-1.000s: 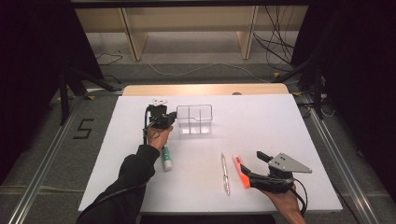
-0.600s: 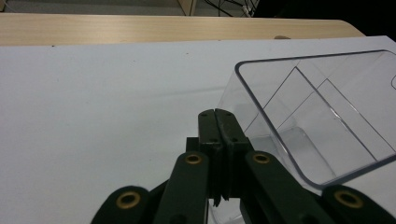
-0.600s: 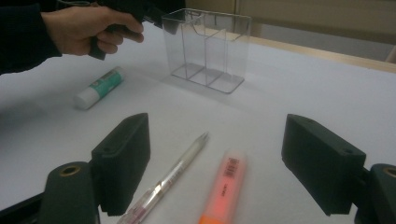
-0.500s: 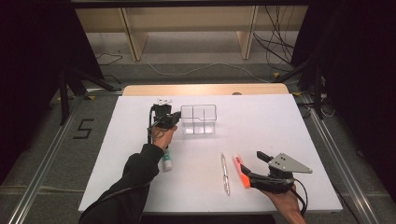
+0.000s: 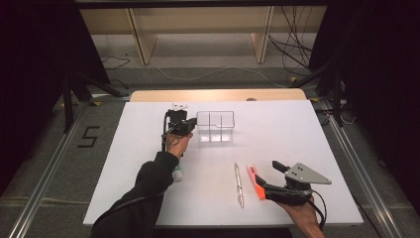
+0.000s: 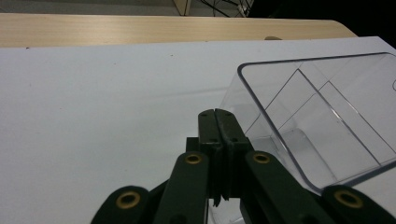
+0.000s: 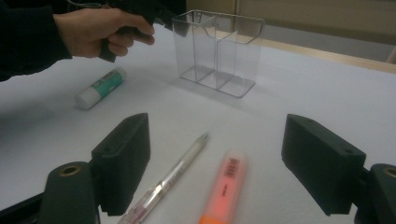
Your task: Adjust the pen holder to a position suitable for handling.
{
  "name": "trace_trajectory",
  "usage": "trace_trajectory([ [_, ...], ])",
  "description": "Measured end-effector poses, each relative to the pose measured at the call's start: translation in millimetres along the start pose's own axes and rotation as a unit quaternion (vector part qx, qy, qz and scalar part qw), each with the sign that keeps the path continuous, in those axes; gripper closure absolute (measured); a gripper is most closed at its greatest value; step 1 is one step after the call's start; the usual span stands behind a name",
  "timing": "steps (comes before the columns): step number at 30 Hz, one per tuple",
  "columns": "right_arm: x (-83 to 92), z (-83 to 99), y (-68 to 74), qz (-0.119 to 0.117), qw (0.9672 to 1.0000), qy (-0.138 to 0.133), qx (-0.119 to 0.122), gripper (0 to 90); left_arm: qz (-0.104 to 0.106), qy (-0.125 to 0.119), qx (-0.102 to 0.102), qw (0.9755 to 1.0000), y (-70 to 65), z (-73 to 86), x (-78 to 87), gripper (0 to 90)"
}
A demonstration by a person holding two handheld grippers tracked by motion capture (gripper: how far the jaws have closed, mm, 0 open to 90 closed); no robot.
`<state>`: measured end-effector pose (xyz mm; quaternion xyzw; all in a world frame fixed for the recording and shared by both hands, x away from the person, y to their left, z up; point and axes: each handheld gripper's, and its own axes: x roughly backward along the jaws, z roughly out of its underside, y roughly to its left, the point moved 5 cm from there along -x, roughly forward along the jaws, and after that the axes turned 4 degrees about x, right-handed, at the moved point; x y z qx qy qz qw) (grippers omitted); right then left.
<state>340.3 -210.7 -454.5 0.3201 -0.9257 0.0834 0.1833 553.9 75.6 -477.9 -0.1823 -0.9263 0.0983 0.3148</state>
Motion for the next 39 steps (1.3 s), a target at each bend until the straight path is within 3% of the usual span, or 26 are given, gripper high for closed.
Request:
trace_trajectory([
  [12,-0.2,0.2,0.7,-0.001,1.0,0.001,0.0,24.6,-0.002,-0.004,-0.002,1.0,0.7,-1.4,1.6,89.0],
  [22,-0.6,0.7,1.2,0.001,1.0,0.004,-0.003,24.7,-0.007,-0.001,-0.001,1.0,20.2,-1.6,31.5,67.1],
  [28,-1.7,1.1,0.4,0.002,1.0,0.005,-0.005,24.7,0.02,-0.003,-0.002,0.9998,23.2,0.3,51.8,55.1],
  [33,-1.9,1.1,0.9,0.002,1.0,0.006,-0.007,24.7,0.051,0.007,-0.015,0.9986,18.6,4.6,64.3,40.8],
  [35,-1.9,1.3,0.5,0.002,0.9999,0.008,-0.007,24.6,0.055,0.013,-0.026,0.9981,18.5,7.7,70.0,37.6],
  [39,-2.0,1.4,0.4,0.001,0.9999,0.009,-0.009,24.6,0.06,0.011,-0.025,0.9978,17.7,10.4,79.9,34.3],
])
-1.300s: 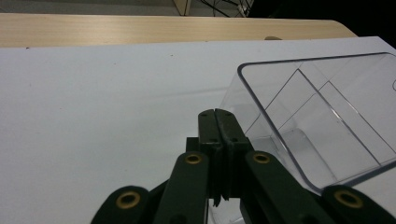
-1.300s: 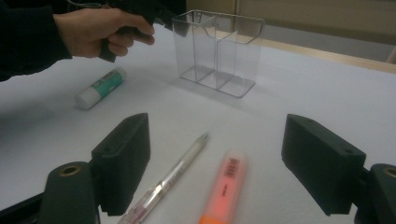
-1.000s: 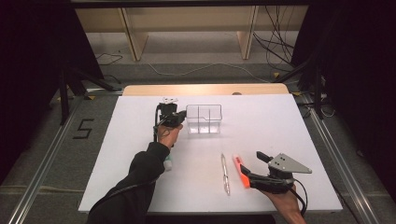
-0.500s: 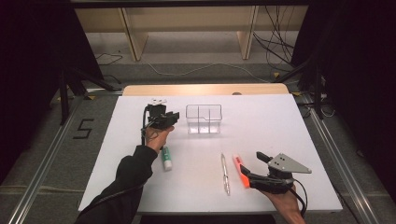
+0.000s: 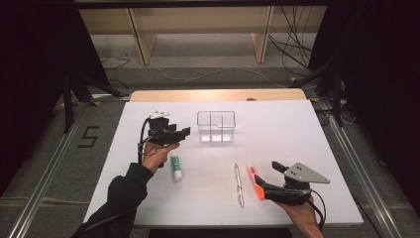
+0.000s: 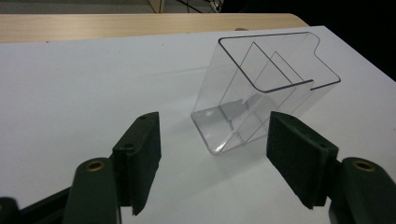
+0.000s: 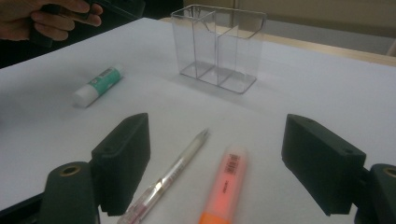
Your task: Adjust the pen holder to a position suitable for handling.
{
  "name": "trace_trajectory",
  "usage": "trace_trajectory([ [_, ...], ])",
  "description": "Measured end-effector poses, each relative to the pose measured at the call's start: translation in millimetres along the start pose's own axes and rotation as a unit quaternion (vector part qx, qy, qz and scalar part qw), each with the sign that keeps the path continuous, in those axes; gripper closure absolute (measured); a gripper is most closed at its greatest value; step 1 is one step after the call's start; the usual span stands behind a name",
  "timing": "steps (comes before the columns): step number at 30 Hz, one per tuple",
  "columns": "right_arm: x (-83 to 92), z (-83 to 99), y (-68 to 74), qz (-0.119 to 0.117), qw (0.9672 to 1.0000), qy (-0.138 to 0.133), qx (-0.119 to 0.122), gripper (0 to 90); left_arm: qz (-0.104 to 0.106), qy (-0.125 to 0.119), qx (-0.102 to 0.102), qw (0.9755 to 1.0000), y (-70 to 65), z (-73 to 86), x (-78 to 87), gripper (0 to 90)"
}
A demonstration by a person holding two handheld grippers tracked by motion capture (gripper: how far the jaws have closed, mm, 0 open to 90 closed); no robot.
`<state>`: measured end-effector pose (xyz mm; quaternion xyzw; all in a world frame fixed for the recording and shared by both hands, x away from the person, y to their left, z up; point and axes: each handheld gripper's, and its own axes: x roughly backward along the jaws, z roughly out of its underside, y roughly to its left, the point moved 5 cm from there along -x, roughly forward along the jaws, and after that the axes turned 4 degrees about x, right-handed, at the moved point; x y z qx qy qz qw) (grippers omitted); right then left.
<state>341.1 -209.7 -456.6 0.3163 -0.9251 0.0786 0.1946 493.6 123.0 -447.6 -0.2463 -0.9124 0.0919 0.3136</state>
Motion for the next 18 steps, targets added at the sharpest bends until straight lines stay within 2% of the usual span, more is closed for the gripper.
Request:
trace_trajectory([
  [5,-1.0,0.2,-0.5,-0.002,1.0,0.001,0.0,24.6,0.012,-0.007,-0.015,0.9998,-5.8,2.8,11.4,32.0],
  [18,-2.6,1.8,-3.1,-0.004,1.0,0.003,-0.005,24.6,0.048,-0.014,-0.034,0.9982,-24.6,15.4,35.7,24.0],
])
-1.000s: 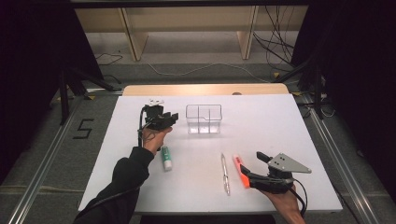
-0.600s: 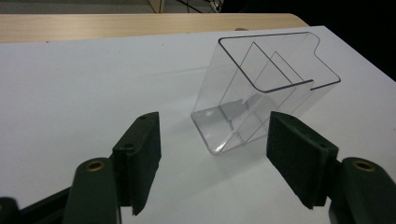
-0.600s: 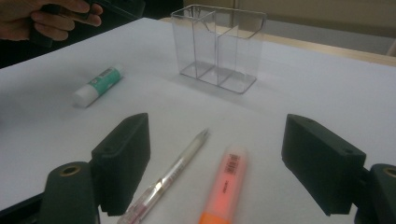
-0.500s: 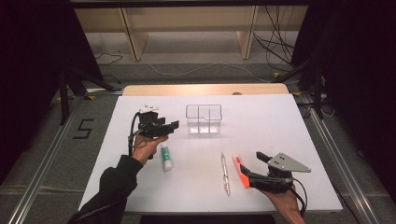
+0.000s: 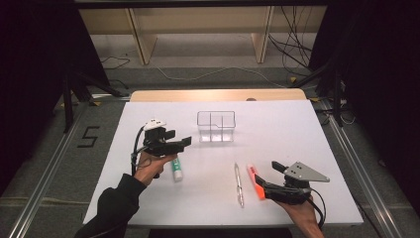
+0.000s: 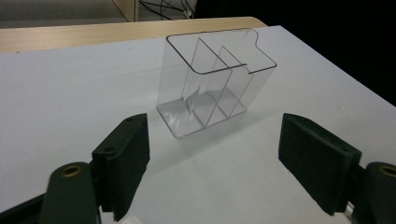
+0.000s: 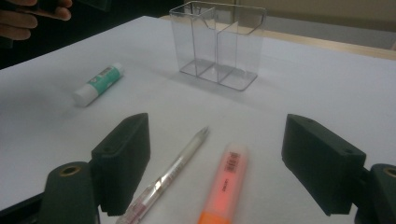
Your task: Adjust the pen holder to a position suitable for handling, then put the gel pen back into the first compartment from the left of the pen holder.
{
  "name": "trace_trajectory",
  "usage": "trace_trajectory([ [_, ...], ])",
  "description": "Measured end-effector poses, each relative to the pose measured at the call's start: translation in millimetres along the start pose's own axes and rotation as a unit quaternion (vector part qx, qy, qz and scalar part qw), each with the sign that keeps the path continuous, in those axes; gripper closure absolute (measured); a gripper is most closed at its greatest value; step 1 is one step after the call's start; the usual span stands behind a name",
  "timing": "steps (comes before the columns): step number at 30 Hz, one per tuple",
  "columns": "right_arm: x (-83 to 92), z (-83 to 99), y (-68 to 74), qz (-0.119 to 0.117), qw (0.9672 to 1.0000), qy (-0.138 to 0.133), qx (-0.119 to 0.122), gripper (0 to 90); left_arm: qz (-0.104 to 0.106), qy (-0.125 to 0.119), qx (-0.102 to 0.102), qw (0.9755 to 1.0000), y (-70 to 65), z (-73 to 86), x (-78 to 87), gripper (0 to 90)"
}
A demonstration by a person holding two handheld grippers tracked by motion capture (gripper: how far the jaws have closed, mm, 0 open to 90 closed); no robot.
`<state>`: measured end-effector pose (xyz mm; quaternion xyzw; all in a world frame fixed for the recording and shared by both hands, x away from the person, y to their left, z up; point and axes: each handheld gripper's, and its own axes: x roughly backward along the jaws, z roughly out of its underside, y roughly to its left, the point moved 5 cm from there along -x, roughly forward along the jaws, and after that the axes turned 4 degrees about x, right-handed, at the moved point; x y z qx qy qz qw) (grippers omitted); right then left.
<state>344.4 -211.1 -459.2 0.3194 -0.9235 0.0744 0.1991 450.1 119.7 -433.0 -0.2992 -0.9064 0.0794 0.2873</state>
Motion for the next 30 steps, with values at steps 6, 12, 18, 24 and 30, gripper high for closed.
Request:
trace_trajectory([
  [6,0.5,0.6,-0.3,0.0,1.0,0.002,-0.003,24.6,0.008,0.001,-0.009,0.9999,-7.2,5.4,5.0,22.7],
  [12,-0.1,0.7,0.6,0.0,1.0,0.004,-0.003,24.5,0.021,-0.001,-0.018,0.9996,-12.9,11.5,11.4,20.9],
  [18,-0.1,0.9,0.5,0.0,1.0,0.005,-0.004,24.4,0.032,0.002,-0.018,0.9993,-13.5,17.7,16.5,18.9],
  [24,-0.4,1.2,0.5,0.002,1.0,0.007,-0.003,24.4,0.036,0.0,-0.024,0.9991,-15.2,22.1,21.7,18.6],
  [30,-1.4,1.5,0.6,0.001,0.9999,0.012,-0.005,24.4,0.04,-0.004,-0.036,0.9986,-19.5,27.3,27.1,17.6],
])
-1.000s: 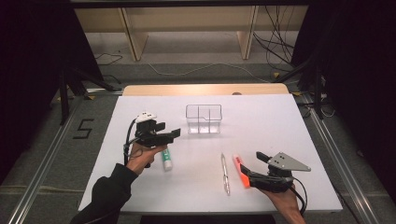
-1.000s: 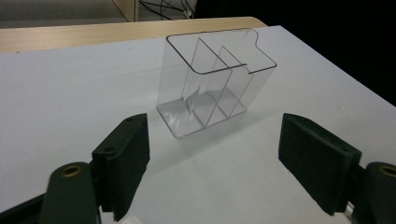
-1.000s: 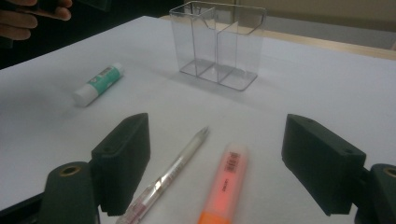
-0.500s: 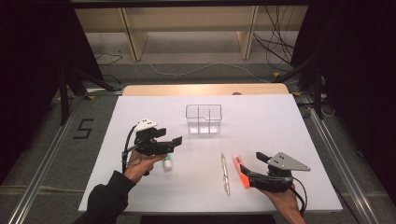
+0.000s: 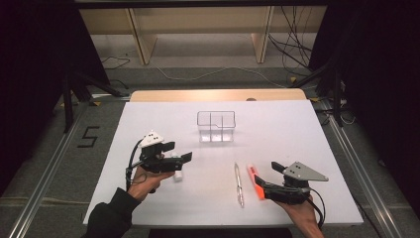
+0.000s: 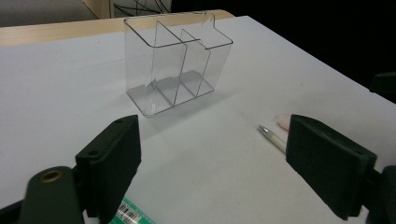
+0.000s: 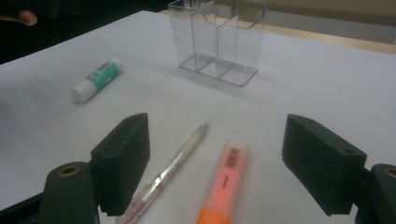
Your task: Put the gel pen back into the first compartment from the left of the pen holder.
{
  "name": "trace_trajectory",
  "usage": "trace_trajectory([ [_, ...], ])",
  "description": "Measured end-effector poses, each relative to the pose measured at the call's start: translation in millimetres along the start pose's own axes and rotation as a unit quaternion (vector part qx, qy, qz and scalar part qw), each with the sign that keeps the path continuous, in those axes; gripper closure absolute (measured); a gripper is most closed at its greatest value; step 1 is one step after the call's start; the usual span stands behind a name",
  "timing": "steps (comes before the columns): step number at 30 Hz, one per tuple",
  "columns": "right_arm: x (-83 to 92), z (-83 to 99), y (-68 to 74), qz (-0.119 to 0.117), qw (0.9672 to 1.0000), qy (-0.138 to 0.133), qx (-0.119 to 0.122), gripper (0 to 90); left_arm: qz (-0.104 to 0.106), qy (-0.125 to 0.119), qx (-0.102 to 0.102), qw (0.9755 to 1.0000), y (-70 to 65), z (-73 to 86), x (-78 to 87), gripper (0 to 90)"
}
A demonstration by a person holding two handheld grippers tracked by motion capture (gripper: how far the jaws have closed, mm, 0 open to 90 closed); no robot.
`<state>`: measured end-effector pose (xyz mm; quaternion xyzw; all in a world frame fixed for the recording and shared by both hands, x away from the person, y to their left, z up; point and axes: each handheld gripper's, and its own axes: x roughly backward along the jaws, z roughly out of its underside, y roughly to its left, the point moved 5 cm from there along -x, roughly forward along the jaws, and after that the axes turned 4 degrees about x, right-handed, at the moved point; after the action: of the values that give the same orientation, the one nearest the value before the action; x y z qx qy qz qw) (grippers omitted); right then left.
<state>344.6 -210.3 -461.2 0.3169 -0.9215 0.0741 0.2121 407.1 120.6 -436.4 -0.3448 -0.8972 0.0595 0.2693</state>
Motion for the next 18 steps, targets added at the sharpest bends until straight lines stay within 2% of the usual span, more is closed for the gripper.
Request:
trace_trajectory([
  [2,-0.8,0.4,-0.3,-0.002,1.0,0.001,0.002,24.3,0.006,0.002,0.0,1.0,-0.9,2.0,2.1,17.5],
  [7,-0.3,1.2,-0.3,-0.002,1.0,0.007,-0.001,24.1,0.007,0.0,-0.004,1.0,-3.9,6.7,5.0,16.5],
  [9,-0.5,1.7,-0.5,-0.002,0.9999,0.013,-0.003,24.0,0.008,0.0,-0.011,0.9999,-5.1,8.3,6.4,16.4],
  [13,-0.4,-0.6,-0.2,0.0,0.9996,0.027,-0.003,23.9,0.014,-0.007,-0.008,0.9998,-7.5,11.3,11.0,16.1],
  [15,-1.9,-3.2,1.0,-0.006,0.9991,0.04,-0.01,23.9,0.012,-0.005,-0.015,0.9998,-7.6,14.3,13.7,16.1],
  [18,-5.9,-6.9,4.2,-0.024,0.9977,0.059,-0.023,24.3,0.014,-0.005,-0.014,0.9998,-9.7,18.0,16.2,16.1],
])
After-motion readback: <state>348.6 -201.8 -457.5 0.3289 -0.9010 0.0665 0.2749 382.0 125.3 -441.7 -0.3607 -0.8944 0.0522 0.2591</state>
